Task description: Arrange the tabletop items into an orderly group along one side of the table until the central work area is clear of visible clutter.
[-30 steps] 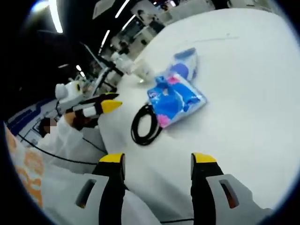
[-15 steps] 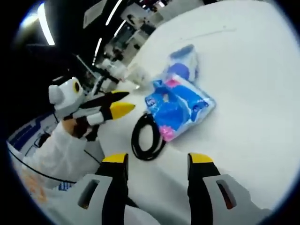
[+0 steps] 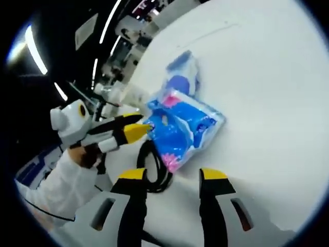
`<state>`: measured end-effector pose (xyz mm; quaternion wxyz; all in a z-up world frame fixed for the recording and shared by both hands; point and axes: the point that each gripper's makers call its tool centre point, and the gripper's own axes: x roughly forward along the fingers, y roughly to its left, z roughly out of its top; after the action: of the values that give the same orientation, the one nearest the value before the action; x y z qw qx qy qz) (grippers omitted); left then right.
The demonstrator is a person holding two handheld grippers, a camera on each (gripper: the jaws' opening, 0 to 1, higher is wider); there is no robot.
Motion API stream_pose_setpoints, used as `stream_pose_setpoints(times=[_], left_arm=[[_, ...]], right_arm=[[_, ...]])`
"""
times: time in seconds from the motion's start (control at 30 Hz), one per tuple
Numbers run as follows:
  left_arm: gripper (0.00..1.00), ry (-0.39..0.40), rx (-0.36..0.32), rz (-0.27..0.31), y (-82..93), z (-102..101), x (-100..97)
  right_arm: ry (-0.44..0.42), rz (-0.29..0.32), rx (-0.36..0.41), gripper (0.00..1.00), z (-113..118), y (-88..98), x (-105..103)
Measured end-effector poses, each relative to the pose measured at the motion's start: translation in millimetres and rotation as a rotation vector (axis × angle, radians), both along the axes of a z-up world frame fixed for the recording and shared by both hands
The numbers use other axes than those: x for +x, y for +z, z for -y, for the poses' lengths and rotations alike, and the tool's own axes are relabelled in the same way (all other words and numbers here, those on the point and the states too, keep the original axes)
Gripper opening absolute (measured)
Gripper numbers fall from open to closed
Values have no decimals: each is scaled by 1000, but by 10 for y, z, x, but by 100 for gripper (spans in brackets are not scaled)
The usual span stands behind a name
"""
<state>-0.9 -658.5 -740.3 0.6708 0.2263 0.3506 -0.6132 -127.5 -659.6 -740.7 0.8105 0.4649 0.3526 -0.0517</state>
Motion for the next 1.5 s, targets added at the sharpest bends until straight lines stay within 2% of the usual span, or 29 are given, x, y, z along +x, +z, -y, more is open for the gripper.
stream_pose_setpoints(times=[0.1, 0.2, 0.3, 0.37, 0.47, 0.57, 0.73, 0.8, 0.97, 1.1, 1.2, 1.27, 1.5], left_arm=[[23, -22, 9, -9, -32, 3, -43], [5, -34, 6, -14, -15, 4, -75], [3, -23, -6, -24, 10, 21, -96], [2, -22, 1, -7, 9, 11, -97], [1, -13, -3, -36, 32, 11, -158], [1, -12, -16, -38, 97, 27, -240], [1, -12, -40, -33, 159, 151, -388], [2, -55, -12, 0, 137, 197, -460], [2, -96, 22, 1, 108, 356, -648], [2, -161, 22, -1, 152, 601, -845], [3, -222, 23, 18, 161, 807, -986], [3, -264, 38, 3, 138, 884, -1098], [3, -312, 37, 0, 124, 1097, -1267]], right_arm=[[-48, -8, 20, 32, 64, -55, 36], [-69, -4, -5, 17, 153, -68, 60], [-86, -13, -18, 8, 209, -95, 47], [-90, -26, -40, 1, 248, -120, 10], [-117, -29, -44, 0, 297, -109, -48], [-142, -29, -45, 0, 365, -92, -108], [-143, -32, -94, 0, 505, -66, -219], [-149, -33, -121, 0, 609, -61, -280], [-191, -40, -162, 0, 891, -44, -421], [-190, -54, -269, 0, 1211, -18, -571], [-243, -64, -283, 0, 1415, 6, -695], [-282, -74, -289, 0, 1539, 8, -780], [-351, -67, -307, 0, 1844, 68, -924]])
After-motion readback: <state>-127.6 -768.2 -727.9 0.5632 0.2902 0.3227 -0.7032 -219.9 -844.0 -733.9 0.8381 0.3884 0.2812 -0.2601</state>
